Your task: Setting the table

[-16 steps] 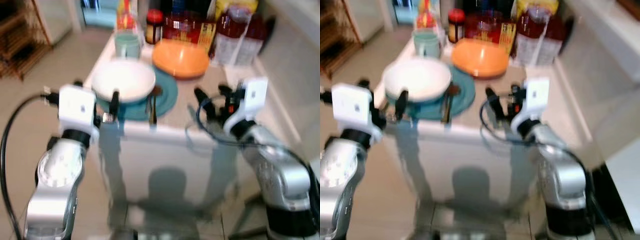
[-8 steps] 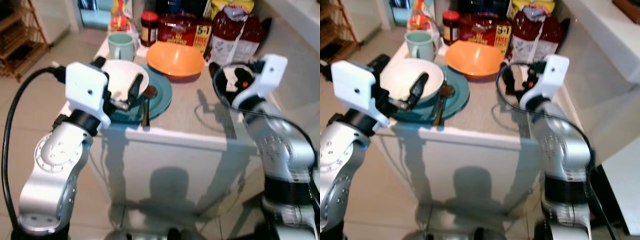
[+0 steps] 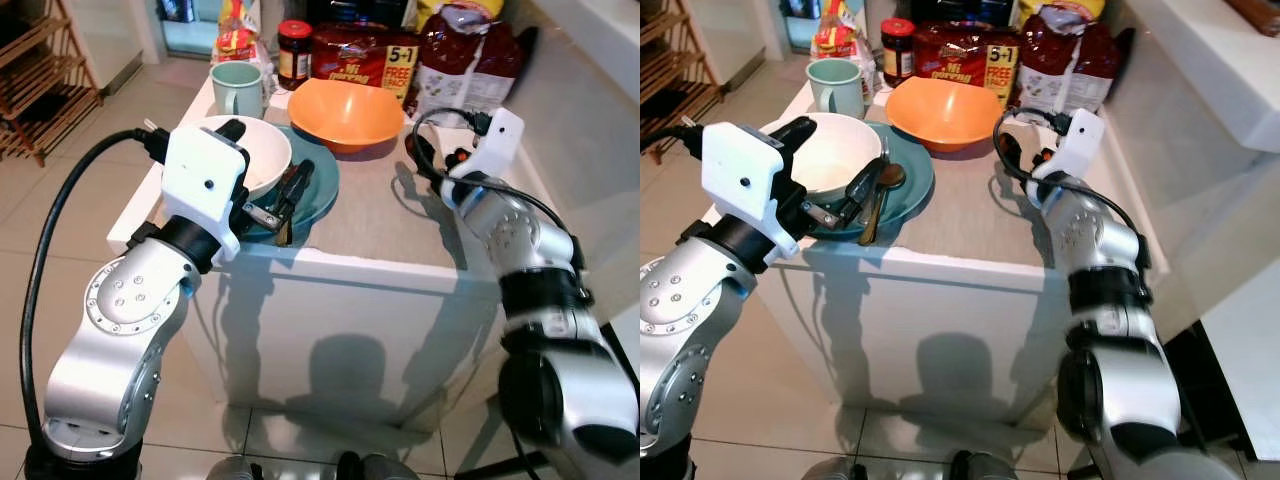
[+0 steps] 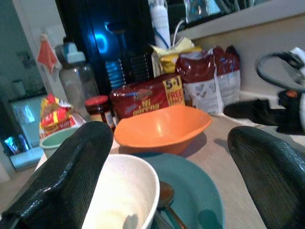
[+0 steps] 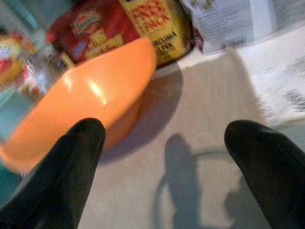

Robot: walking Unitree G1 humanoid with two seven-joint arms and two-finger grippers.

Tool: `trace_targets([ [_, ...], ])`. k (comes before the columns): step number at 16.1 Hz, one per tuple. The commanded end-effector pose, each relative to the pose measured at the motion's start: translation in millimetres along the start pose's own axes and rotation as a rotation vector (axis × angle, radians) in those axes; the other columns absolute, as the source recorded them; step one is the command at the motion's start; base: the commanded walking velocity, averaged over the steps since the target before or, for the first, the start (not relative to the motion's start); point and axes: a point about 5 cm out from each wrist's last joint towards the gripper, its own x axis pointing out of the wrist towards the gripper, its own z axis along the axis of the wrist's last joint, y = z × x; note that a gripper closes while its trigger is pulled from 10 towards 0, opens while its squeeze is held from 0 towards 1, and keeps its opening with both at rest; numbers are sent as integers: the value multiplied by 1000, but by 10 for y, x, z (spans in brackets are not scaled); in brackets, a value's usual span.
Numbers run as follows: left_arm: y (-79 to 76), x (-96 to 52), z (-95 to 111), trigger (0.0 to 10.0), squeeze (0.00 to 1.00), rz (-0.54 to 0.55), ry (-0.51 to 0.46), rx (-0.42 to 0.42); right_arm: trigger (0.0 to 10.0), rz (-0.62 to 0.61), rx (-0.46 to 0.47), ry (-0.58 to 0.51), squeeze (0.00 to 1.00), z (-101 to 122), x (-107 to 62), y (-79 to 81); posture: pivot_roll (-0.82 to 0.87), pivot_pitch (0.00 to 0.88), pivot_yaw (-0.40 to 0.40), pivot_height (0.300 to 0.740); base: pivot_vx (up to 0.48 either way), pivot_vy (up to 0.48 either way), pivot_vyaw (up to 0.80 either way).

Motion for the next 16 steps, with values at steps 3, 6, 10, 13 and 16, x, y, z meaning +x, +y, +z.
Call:
trace_targets([
  [3, -12, 1, 0, 10000, 0, -28, 15, -4, 10000, -11, 158, -43, 0, 104, 88, 29, 140, 81, -69, 740, 0, 0, 0],
  [6, -88, -17, -7, 10000, 0, -102, 40, -20, 10000, 7, 212, -13, 0, 69, 152, 135, 151, 90, -72, 740, 0, 0, 0],
  [10, -245, -78, -28, 10000, 0, -227, 84, -64, 10000, 24, 213, 75, 0, 13, 178, 209, 152, 95, -74, 740, 0, 0, 0],
  [13, -292, -86, -34, 10000, 0, -259, 99, -73, 9176, 37, 230, 83, 0, 28, 182, 221, 150, 96, -74, 740, 0, 0, 0],
  [16, -302, -82, -23, 10000, 0, -262, 103, -72, 1725, 24, 258, 76, 0, 30, 185, 216, 157, 98, -75, 740, 0, 0, 0],
])
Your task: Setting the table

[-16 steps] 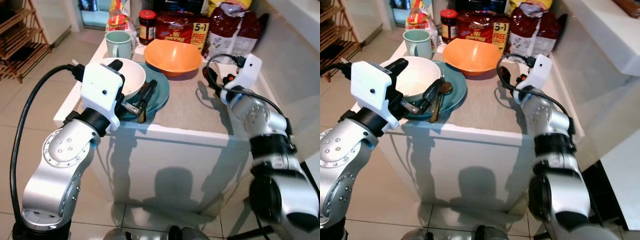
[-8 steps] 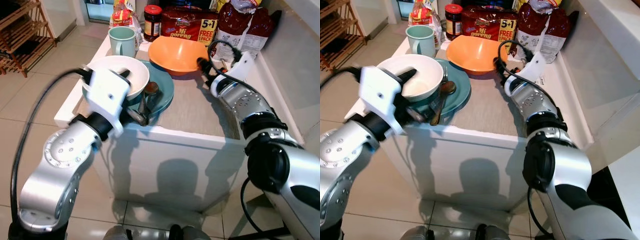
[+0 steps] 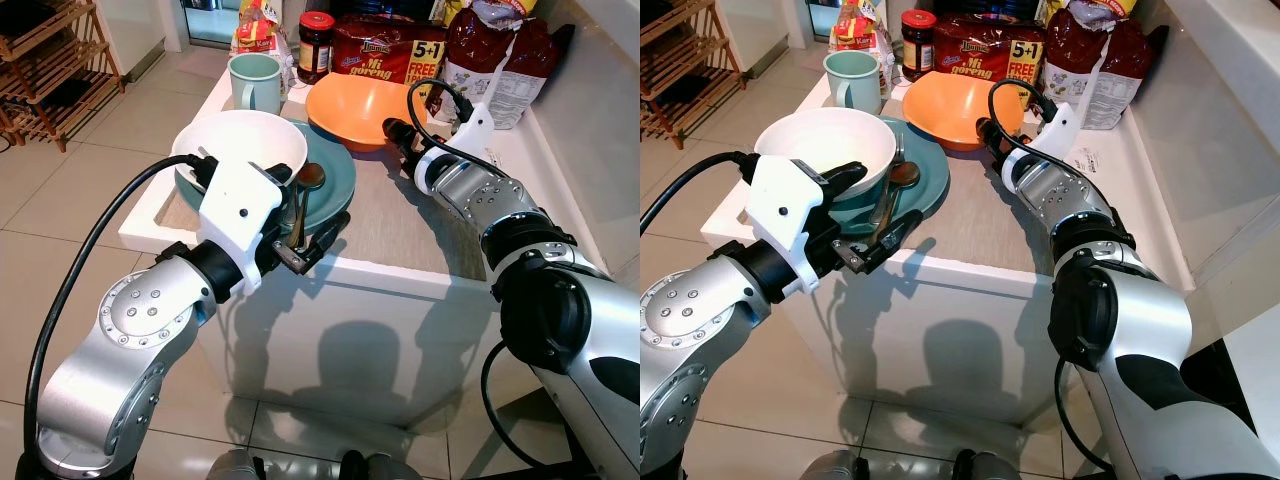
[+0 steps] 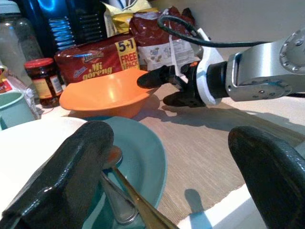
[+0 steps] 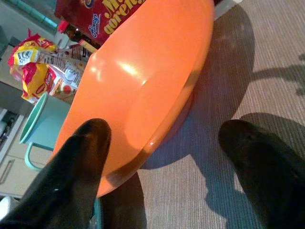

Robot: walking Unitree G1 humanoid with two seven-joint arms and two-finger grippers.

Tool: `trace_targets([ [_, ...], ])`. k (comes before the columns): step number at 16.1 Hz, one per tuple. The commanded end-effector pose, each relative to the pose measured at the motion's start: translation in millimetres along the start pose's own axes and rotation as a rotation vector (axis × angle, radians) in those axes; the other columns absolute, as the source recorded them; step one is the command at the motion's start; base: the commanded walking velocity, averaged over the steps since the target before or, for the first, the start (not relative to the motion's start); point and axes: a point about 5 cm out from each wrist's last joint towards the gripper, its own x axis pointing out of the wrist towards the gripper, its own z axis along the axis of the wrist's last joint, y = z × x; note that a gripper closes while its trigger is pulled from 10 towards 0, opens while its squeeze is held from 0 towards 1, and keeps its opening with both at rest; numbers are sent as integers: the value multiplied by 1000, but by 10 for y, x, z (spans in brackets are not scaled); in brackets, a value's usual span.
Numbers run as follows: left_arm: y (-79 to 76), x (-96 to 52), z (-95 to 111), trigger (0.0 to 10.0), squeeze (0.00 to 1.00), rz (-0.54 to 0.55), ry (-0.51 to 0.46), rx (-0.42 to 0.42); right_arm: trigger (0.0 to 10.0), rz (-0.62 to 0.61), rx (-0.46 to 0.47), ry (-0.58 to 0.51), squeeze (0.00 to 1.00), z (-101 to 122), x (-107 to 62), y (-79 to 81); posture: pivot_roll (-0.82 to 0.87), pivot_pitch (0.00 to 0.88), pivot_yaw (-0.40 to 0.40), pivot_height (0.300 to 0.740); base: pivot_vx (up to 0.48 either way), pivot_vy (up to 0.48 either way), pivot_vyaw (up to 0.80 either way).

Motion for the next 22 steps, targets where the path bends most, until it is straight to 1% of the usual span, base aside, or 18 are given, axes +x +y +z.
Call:
trace_targets([
  [1, -40, -10, 21, 10000, 0, -27, 4, 13, 941, -4, -3, -24, 0, 76, 1, 46, 159, 98, -75, 740, 0, 0, 0],
  [3, -44, -14, 23, 10000, 0, -29, 6, 16, 0, -5, 8, -21, 0, 56, 11, 66, 163, 99, -77, 740, 0, 0, 0],
  [9, -68, -17, 18, 10000, 0, -42, 17, 24, 0, -13, 31, -29, 0, 55, 14, 68, 164, 100, -78, 740, 0, 0, 0],
  [22, -84, -14, 10, 10000, 0, -57, 24, 38, 0, -12, 43, -35, 0, 65, 14, 72, 166, 94, -80, 740, 0, 0, 0],
])
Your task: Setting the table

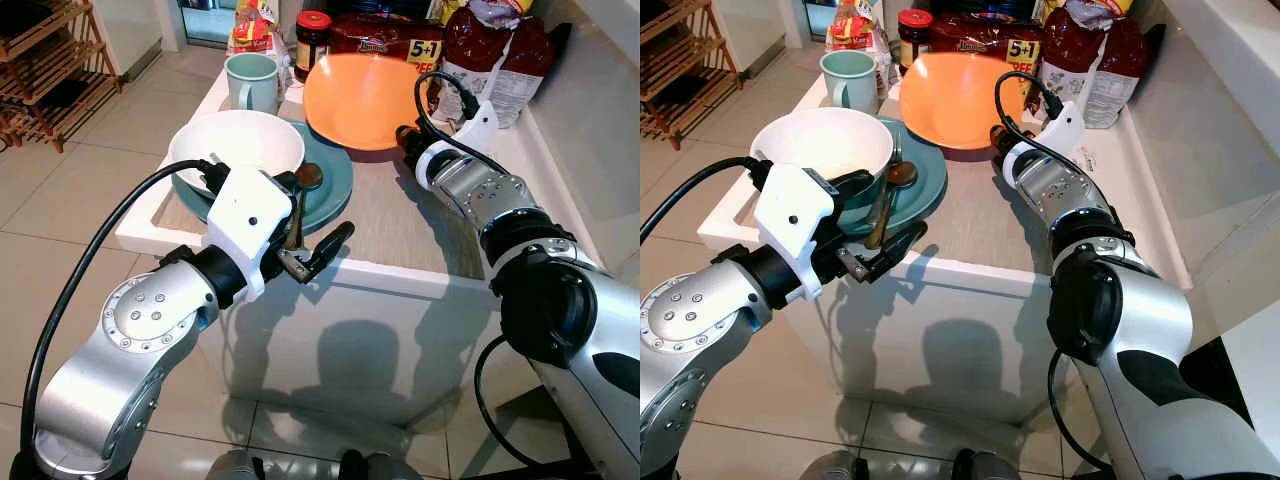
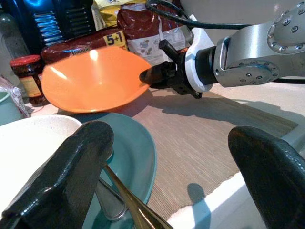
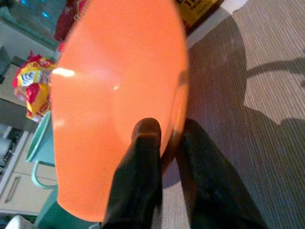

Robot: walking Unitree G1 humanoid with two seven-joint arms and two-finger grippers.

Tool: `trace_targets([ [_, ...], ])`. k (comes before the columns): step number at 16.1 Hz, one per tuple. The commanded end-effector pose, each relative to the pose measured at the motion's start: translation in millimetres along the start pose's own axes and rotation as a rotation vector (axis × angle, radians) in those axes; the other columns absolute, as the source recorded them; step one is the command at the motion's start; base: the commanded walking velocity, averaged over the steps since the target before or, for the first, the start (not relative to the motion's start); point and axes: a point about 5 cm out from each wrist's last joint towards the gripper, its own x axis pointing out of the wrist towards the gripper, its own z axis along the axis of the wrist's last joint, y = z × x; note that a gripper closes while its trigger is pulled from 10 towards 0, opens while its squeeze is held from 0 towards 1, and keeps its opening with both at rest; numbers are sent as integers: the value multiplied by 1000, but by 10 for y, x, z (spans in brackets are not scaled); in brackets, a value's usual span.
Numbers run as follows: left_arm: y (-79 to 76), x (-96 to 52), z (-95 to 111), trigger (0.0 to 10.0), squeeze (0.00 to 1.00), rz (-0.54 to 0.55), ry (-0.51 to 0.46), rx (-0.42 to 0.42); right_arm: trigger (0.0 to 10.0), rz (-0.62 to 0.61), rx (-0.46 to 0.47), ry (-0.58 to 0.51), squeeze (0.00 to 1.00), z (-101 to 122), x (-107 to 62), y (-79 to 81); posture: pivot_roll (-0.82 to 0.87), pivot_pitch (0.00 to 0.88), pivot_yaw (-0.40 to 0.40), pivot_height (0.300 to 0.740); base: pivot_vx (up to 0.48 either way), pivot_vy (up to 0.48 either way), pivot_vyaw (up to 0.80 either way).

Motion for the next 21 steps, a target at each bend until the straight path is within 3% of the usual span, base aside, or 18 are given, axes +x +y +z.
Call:
trace_targets([
  [1, -44, -4, 25, 10000, 0, -29, -8, 12, 0, 1, -7, -2, 0, 18, 4, 28, 166, 93, -80, 740, 0, 0, 0],
  [4, -43, 0, 25, 10000, 0, -29, -9, 13, 0, 0, 5, -12, 0, 36, 1, 23, 165, 91, -80, 740, 0, 0, 0],
  [10, 64, 68, 65, 10000, 0, 42, -58, 30, 0, 108, 167, -219, 0, 411, -71, 68, 150, 56, -67, 740, 0, 0, 0],
  [15, 98, 128, 55, 10000, 0, 78, -78, 27, 0, 162, 213, -279, 0, 544, -219, -84, 132, 35, -47, 740, 0, 0, 0],
  [18, 79, 145, 56, 10000, 0, 102, -99, 31, 0, 161, 200, -281, 0, 458, -441, -202, 122, 25, -40, 740, 0, 0, 0],
  [21, 79, 151, 37, 10000, 0, 137, -122, -8, 0, 187, 184, -233, 0, 314, -785, -166, 109, 36, -43, 740, 0, 0, 0],
])
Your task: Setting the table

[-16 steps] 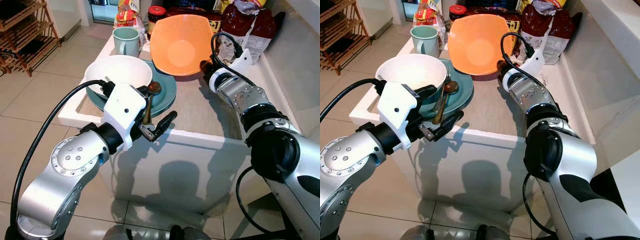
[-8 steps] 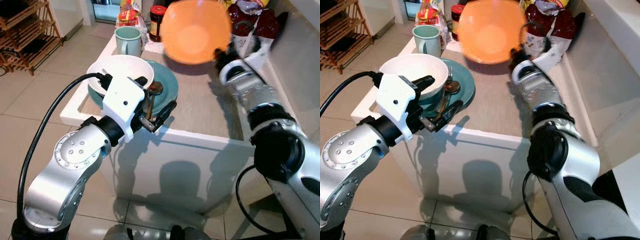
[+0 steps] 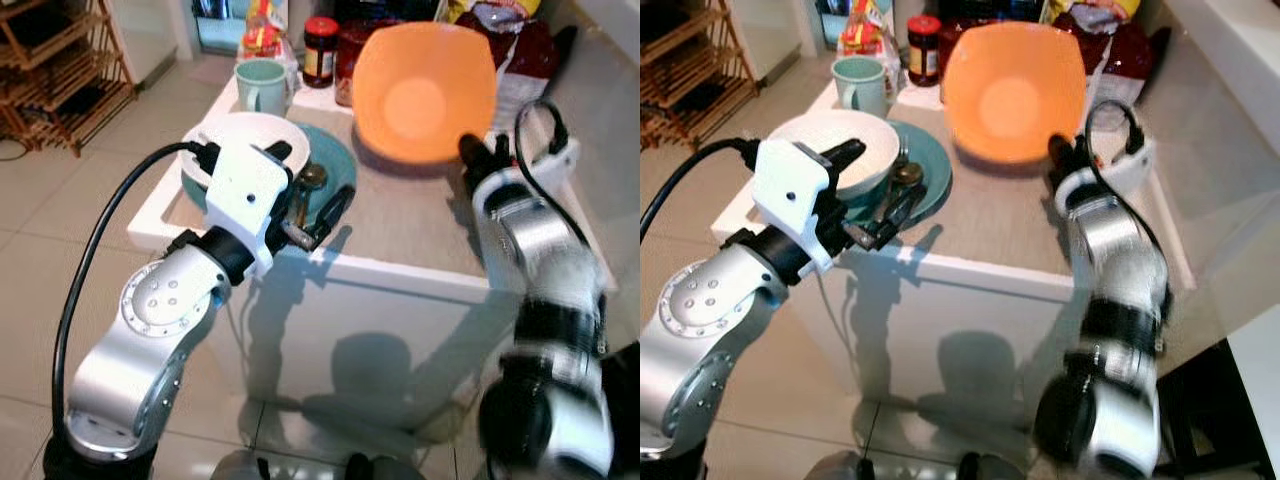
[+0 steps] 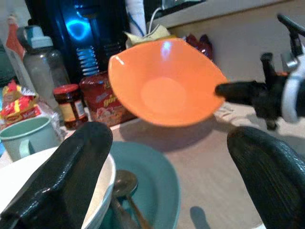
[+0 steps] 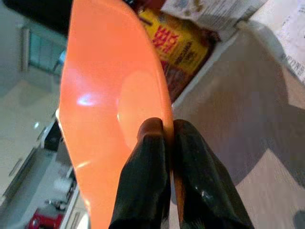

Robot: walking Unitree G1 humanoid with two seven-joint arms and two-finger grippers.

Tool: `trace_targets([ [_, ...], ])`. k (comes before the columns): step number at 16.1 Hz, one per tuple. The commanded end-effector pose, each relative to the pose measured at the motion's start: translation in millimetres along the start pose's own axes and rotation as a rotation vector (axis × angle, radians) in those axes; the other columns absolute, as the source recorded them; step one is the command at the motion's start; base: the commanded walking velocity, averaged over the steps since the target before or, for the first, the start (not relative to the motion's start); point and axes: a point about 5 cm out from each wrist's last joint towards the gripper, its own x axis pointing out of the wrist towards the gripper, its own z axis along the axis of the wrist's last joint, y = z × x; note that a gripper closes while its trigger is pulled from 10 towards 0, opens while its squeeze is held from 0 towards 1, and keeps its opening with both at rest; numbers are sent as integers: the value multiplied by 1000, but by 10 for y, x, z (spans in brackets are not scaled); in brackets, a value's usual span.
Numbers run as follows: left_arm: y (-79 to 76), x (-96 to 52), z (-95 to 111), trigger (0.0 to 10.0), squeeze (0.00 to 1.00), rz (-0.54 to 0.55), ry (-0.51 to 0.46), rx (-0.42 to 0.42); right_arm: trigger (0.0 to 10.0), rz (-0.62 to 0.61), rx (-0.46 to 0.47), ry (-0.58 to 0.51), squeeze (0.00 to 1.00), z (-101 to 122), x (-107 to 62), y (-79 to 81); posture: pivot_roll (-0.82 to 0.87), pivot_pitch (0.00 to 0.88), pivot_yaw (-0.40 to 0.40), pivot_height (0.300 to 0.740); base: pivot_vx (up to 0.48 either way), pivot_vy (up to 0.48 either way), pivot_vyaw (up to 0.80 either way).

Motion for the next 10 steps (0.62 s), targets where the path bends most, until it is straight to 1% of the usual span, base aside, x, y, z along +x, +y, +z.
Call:
trace_targets([
  [1, -9, -25, -78, 10000, 0, 12, 28, 14, 1451, 88, -17, -25, 0, 82, -139, 234, 105, 46, -42, 740, 0, 0, 0],
  [2, -25, -52, -110, 10000, 0, 11, 38, 15, 3294, 94, -26, -24, 0, 67, -236, 258, 100, 47, -42, 740, 0, 0, 0],
  [3, -40, -80, -146, 10000, 0, 13, 47, 3, 10000, 96, -52, -23, 0, 53, -333, 260, 100, 47, -42, 740, 0, 0, 0],
  [4, -52, -97, -172, 10000, 0, 14, 51, -3, 10000, 94, -72, -34, 0, 44, -468, 263, 84, 62, -43, 740, 0, 0, 0],
  [6, -59, -90, -171, 10000, 0, 18, 46, -11, 10000, 95, -77, -39, 0, 36, -576, 287, 84, 64, -47, 740, 0, 0, 0],
  [7, -76, -79, -163, 10000, 0, 17, 36, -23, 10000, 94, -88, -27, 0, 13, -689, 321, 81, 71, -47, 740, 0, 0, 0],
  [8, -121, -79, -158, 10000, 0, -1, 32, -24, 10000, 88, -102, -7, 0, -22, -793, 319, 80, 77, -49, 740, -244, 0, 0],
  [10, -131, -91, -158, 10000, 0, -7, 30, -24, 10000, 49, -100, 0, 0, -63, -886, 259, 74, 84, -50, 740, -276, 0, 0],
])
